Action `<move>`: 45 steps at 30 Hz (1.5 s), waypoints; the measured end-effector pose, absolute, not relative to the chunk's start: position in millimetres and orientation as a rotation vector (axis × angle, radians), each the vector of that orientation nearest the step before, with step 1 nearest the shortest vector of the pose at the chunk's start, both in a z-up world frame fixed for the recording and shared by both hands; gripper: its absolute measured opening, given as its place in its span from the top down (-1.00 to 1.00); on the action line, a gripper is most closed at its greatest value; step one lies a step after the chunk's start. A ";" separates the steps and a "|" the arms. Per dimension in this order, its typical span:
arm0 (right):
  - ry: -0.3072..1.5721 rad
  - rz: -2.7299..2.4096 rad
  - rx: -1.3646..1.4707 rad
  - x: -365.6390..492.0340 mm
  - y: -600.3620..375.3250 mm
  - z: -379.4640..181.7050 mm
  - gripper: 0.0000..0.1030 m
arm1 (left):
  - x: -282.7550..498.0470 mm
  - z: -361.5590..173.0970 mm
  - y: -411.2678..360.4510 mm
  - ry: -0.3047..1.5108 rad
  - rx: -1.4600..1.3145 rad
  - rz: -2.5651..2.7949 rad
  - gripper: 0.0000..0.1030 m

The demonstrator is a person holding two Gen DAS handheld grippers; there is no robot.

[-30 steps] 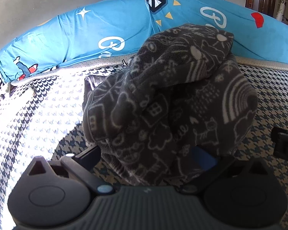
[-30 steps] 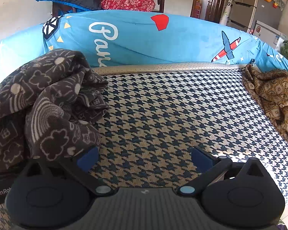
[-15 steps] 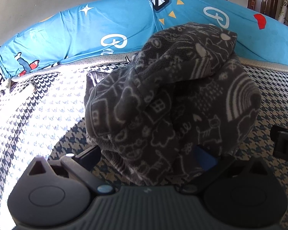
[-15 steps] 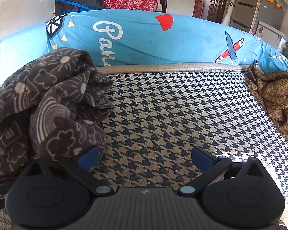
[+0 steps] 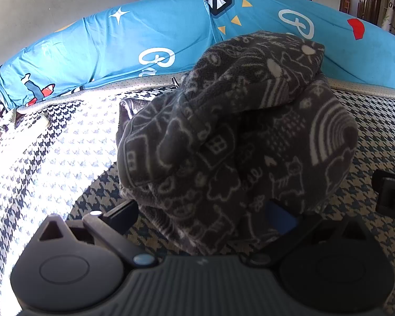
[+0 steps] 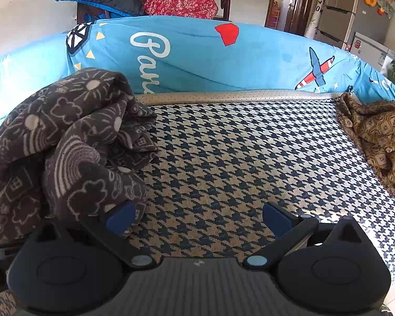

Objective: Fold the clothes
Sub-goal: 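Close the right gripper on the grey garment and lift it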

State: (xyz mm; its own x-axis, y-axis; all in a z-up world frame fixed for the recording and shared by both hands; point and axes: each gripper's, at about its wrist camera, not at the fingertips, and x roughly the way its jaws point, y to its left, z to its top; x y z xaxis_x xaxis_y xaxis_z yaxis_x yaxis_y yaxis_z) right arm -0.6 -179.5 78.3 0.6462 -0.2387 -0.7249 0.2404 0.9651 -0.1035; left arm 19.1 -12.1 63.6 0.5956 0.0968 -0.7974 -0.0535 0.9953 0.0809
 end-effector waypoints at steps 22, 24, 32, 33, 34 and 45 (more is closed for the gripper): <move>0.767 -0.194 0.056 0.5 -190.8 79.6 -0.93 | 11.1 69.8 -4.1 0.864 0.010 0.157 -1.00; 0.723 -0.182 0.078 -1.5 -198.3 82.3 -0.60 | 11.0 70.7 0.2 0.856 -0.002 0.169 -1.00; 0.681 -0.054 0.280 -0.5 -216.3 85.1 0.19 | 21.2 77.0 35.1 0.809 -0.037 0.210 -1.00; 0.670 -0.034 0.307 -0.8 -216.6 86.0 0.23 | 22.5 77.7 36.0 0.808 -0.040 0.213 -1.00; 0.657 -0.014 0.324 -1.0 -215.2 87.4 0.24 | 22.8 77.4 37.4 0.808 -0.043 0.214 -1.00; 0.601 0.174 0.355 2.5 -162.2 100.2 0.20 | 20.0 71.2 54.1 0.819 -0.089 0.169 -0.92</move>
State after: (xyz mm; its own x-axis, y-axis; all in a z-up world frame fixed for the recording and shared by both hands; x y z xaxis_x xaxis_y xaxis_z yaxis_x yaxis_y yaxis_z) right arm 2.5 -162.2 100.2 0.8127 0.2613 -0.5209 -0.0571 0.9252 0.3751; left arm 20.0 54.1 71.2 0.6707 0.1153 -0.7327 -0.1840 0.9828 -0.0137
